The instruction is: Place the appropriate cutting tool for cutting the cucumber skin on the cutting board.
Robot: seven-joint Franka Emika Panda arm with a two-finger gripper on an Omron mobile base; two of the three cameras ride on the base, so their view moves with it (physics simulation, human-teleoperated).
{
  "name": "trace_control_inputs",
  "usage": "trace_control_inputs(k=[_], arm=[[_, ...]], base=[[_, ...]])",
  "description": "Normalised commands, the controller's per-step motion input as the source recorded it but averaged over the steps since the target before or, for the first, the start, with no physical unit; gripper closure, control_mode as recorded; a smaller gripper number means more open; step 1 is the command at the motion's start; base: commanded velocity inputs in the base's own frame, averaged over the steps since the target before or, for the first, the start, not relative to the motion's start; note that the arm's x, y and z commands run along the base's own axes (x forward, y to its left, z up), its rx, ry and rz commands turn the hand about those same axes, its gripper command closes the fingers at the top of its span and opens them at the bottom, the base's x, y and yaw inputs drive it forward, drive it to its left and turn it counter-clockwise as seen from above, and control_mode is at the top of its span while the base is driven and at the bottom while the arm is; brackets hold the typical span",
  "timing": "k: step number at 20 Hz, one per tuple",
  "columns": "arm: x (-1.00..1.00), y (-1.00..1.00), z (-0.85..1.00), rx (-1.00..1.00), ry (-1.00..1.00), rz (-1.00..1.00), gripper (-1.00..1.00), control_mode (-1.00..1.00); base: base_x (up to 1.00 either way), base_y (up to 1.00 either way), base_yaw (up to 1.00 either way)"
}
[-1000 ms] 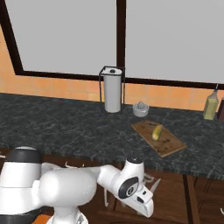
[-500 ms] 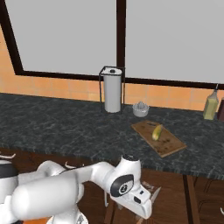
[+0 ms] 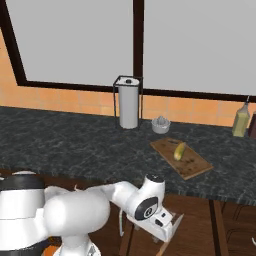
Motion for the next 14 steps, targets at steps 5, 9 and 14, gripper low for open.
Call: trace_control_inputs(k=[5, 9, 14], arm=[[0.49, -0.43, -0.12, 0.17, 0.00, -0.13, -1.00, -1.00], [0.58, -0.08, -0.11, 0.05, 0.00, -0.20, -1.00, -1.00], [0.11, 0.00, -0.55, 0.00, 0.00, -0.21, -1.00, -1.00]], base=[[0.00, 0.00, 0.00], [0.00, 0.00, 0.00], [0.00, 0.00, 0.00]])
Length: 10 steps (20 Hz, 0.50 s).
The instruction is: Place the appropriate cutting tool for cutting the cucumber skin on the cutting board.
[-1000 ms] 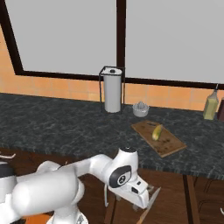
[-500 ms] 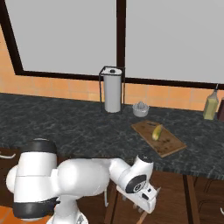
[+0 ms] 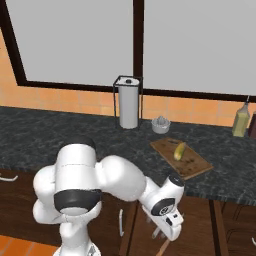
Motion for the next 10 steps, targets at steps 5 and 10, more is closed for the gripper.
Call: trace_control_inputs(k=[5, 10], arm=[[0.13, 0.00, -0.49, 0.00, 0.00, -0.20, -1.00, -1.00], [0.09, -0.06, -0.39, 0.00, 0.00, -0.15, -1.00, -1.00]], base=[[0.00, 0.00, 0.00], [0.00, 0.00, 0.00]])
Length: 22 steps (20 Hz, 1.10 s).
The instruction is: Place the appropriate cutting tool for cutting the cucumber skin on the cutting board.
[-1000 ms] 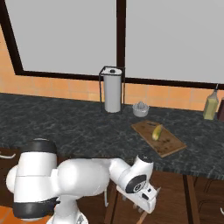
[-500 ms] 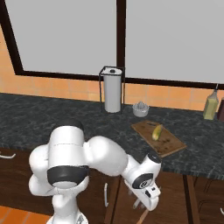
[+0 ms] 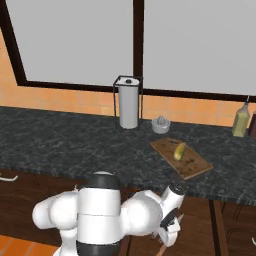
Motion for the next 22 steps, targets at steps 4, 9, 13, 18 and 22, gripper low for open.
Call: trace_control_inputs(k=[4, 9, 13, 18, 22], arm=[[0.03, -0.16, -0.43, 0.00, 0.00, -0.03, -1.00, -1.00], [-0.16, -0.06, -0.31, 0.00, -0.07, 0.00, 1.00, -1.00], [-0.58, 0.00, -0.14, 0.00, -0.08, 0.00, 1.00, -1.00], [-0.67, 0.00, 0.12, 0.00, -0.12, 0.00, 1.00, -1.00], [-0.97, 0.11, 0.94, 0.00, -0.16, 0.00, 1.00, -1.00]], base=[[0.00, 0.00, 0.00], [0.00, 0.00, 0.00], [0.00, 0.00, 0.00], [0.00, 0.00, 0.00], [0.00, 0.00, 0.00]])
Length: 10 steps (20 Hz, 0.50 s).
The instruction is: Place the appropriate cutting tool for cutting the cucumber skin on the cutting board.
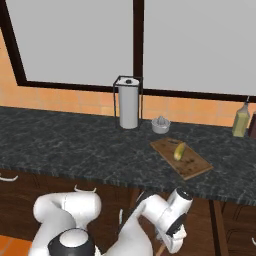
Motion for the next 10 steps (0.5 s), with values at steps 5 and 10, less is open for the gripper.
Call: trace_control_inputs(k=[5, 10], arm=[[-0.96, 0.24, 1.00, -0.03, -0.03, -0.01, 1.00, -1.00], [-0.29, 0.05, 1.00, -0.04, -0.03, -0.10, 1.00, -1.00]], base=[[0.00, 0.00, 0.00], [0.00, 0.00, 0.00]])
